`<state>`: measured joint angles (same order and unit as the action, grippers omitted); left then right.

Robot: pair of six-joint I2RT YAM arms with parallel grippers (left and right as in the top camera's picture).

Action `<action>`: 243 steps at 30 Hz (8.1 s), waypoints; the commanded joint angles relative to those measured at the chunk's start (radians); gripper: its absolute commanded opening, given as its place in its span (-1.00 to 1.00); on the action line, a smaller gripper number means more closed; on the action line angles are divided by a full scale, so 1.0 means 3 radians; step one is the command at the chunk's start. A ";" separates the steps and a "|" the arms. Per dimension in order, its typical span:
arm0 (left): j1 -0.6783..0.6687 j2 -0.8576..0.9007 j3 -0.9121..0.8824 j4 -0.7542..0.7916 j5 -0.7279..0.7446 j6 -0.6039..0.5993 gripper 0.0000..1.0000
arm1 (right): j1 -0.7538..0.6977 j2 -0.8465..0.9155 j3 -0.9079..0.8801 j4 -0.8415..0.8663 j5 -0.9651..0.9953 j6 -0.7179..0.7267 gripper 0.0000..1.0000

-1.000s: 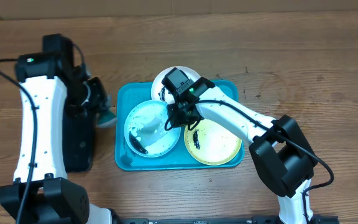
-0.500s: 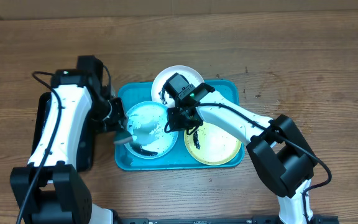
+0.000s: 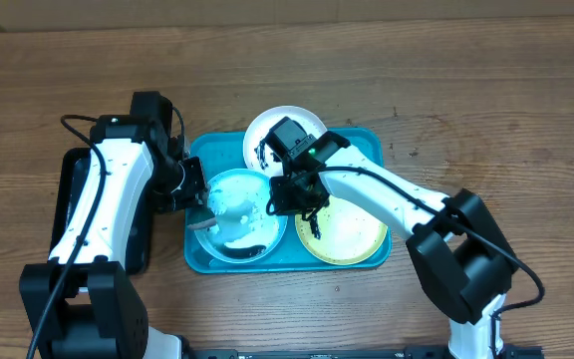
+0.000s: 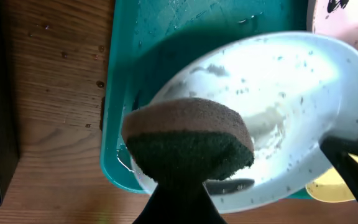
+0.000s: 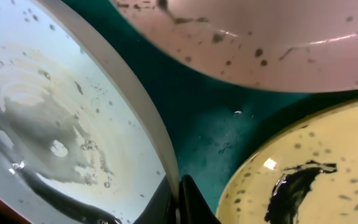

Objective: Clean dirty plates on tray and stack at the side
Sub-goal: 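Return the sponge to the light blue plate and scrub it again, then move the sponge with the left gripper back over the water tray, then lift the light blue plate with the right gripper and carry it right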

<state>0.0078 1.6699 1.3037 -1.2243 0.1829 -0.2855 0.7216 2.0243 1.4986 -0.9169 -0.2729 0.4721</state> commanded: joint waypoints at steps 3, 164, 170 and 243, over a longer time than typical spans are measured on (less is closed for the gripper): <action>-0.0009 -0.0010 -0.0013 0.0009 0.0005 -0.0020 -0.91 | 0.0032 0.0017 -0.0025 -0.0001 -0.0257 0.0027 -0.93; 0.1067 -0.0284 -0.0098 0.0725 -0.0458 -0.0272 -0.91 | -0.0025 0.0277 0.1197 -0.0785 0.0718 -0.0357 -0.93; 0.1218 -0.0254 -0.0154 0.0825 -0.0473 -0.0271 -0.92 | 0.0042 0.0262 0.1696 -0.1339 0.1593 -0.0498 -0.93; 0.1807 0.0145 -0.0155 0.0804 -0.0370 -0.0347 -0.91 | -0.0215 0.0259 0.1985 -0.1513 0.0600 -0.0444 -0.93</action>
<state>0.5507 1.7042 1.2606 -0.9798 0.0559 -0.3683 0.7990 2.1109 2.0636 -1.3678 0.3004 0.3019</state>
